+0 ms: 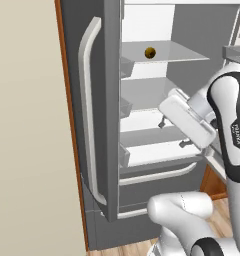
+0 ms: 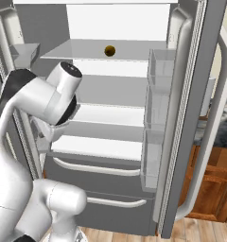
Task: Retrieve a lemon from the fridge and place it on the cutting board with the fish.
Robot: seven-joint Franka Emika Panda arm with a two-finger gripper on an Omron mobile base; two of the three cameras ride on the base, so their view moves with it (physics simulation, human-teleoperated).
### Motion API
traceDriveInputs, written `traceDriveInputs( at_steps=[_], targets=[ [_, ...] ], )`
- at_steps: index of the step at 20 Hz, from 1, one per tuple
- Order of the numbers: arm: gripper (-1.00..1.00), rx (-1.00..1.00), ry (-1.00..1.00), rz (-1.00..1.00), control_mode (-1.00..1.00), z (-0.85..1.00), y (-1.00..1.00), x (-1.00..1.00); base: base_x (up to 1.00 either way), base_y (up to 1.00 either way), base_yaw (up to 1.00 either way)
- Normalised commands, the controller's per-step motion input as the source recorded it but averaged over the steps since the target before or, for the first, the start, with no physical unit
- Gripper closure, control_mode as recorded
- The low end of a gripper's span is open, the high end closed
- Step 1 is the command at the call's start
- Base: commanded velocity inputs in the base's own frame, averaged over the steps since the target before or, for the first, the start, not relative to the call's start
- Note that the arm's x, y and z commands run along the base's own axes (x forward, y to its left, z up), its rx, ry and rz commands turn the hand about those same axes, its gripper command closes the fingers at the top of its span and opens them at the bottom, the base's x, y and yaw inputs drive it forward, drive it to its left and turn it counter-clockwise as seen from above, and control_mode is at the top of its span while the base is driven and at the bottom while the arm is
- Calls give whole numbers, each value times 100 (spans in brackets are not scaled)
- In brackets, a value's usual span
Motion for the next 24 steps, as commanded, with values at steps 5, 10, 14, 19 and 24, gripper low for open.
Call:
traceDriveInputs(
  at_steps=[5,10,14,19,24],
  targets=[
    [-100,19,0,6,-100,-5,17,69,0,0,0],
    [-100,1,0,0,-100,0,48,40,0,0,0],
    [-100,0,0,0,-100,0,42,39,0,0,0],
    [-100,0,0,0,-100,0,17,49,0,0,0],
    [-100,0,-2,0,-100,0,15,6,0,0,0]
  ],
)
